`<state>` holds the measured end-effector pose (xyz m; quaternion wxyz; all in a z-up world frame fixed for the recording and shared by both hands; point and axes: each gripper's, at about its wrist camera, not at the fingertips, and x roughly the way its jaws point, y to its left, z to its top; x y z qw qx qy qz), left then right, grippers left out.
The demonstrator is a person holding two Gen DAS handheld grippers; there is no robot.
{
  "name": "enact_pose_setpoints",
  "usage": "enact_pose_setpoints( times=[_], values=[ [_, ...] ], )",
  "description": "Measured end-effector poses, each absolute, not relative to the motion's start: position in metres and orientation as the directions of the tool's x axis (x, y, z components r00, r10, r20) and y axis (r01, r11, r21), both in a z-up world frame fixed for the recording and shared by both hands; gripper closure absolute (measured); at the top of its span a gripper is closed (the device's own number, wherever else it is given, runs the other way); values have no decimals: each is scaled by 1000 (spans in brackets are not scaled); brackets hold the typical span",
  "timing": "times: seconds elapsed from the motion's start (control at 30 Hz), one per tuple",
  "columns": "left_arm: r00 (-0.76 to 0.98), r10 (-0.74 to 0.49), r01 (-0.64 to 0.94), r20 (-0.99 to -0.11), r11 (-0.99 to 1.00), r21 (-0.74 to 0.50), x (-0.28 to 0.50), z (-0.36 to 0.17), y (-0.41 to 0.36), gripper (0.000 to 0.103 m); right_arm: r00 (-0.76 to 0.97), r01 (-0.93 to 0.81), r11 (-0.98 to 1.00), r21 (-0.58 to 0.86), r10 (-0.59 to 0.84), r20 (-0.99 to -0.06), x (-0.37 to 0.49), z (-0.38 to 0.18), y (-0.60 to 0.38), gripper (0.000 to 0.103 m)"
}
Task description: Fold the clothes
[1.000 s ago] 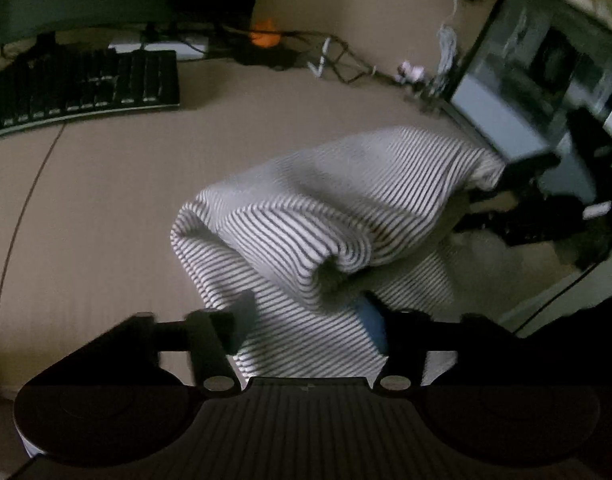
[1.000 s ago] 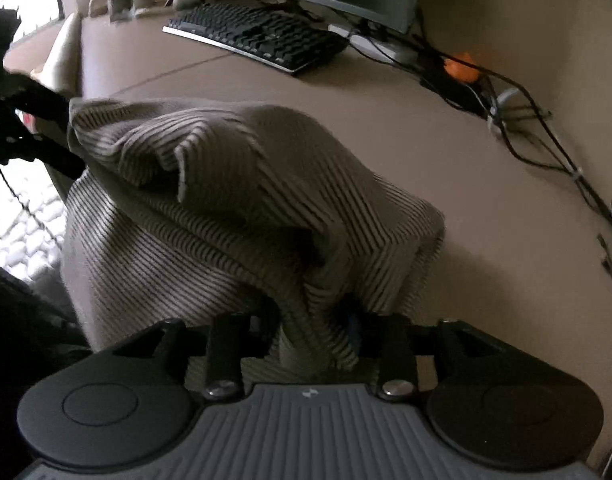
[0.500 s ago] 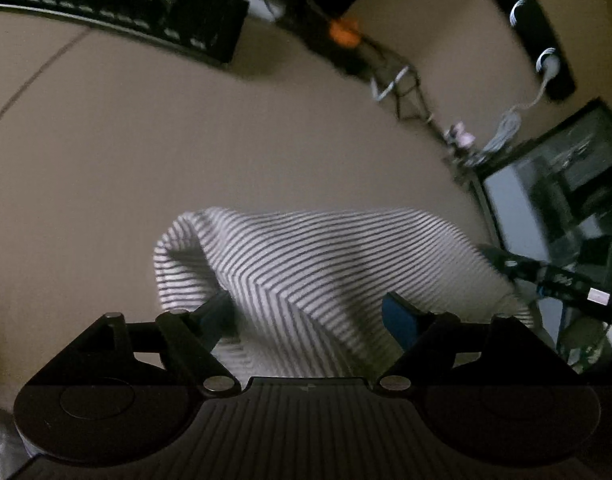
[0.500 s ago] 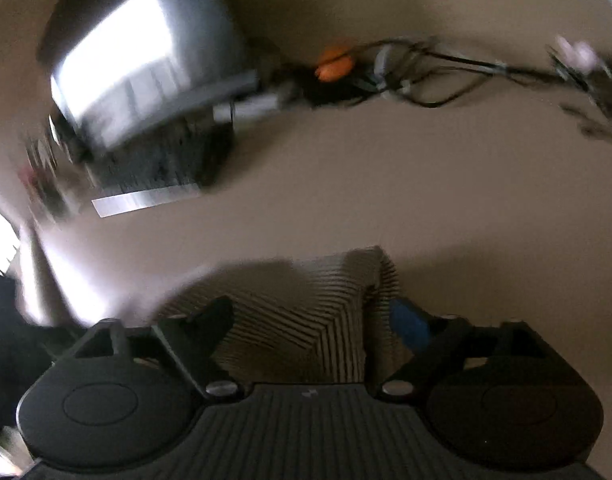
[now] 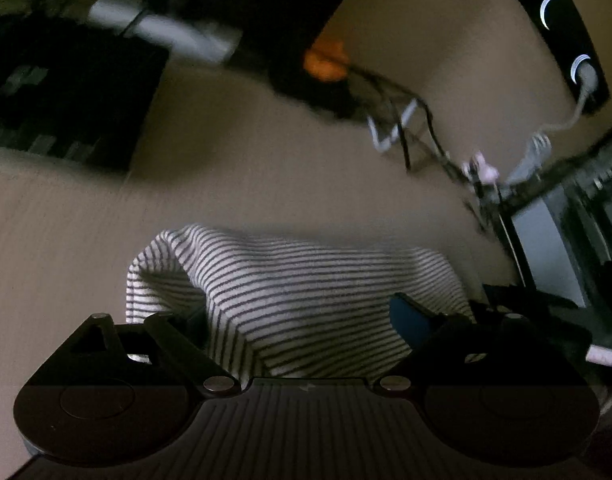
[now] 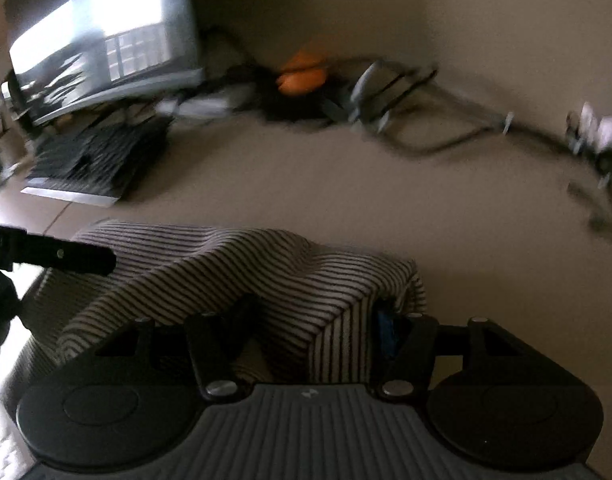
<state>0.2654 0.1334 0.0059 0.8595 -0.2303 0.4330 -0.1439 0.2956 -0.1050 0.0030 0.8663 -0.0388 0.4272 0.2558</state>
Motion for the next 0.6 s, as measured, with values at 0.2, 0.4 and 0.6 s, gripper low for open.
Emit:
enact_pose_setpoints(
  times=[0.2,0.4,0.6],
  values=[
    [561,-403,148,-723,908,-391,290,27,126,11,599,-495,867,56,388,-701,322,31,-119,38],
    [528,-233,155,-816,972,-177,254,2,129,8,571,-551,833,-47,336,-749,292,15,-137,28],
    [600,-191,106,-777,982,-159,232,28,144,9,601,-552,829,-95,317,-734,276,26,-141,25]
  ],
)
